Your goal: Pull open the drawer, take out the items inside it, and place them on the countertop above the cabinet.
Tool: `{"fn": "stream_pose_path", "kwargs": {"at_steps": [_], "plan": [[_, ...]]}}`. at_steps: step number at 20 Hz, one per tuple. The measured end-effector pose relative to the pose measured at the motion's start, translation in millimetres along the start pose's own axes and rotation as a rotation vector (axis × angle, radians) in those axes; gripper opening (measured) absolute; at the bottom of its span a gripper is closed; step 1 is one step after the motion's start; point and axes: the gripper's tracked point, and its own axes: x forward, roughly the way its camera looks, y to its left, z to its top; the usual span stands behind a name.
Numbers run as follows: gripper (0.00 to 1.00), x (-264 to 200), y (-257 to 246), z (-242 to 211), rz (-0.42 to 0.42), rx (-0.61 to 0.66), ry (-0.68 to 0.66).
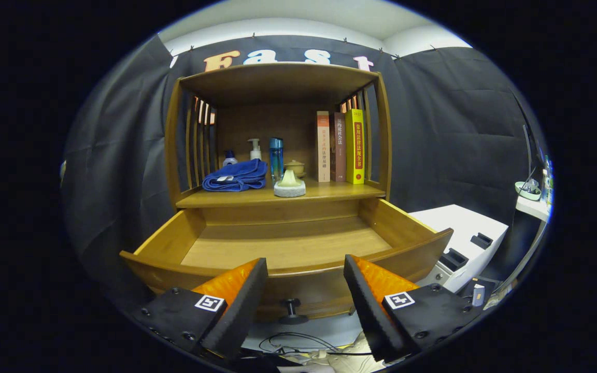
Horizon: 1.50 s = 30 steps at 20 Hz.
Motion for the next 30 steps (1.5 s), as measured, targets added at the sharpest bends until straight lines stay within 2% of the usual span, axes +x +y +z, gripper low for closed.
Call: {"fn": "stream_pose_path", "kwargs": {"at_steps": [10,22,26,30], "plan": [[0.96,7,23,-39,0.045,-0.041,0.036],[0.96,20,35,-36,0.072,-0.063,0.03],[0.97,20,29,-38,0.062,-0.024,0.037],[0.98,22,11,-41,0.002,0.017,0.05]]}}
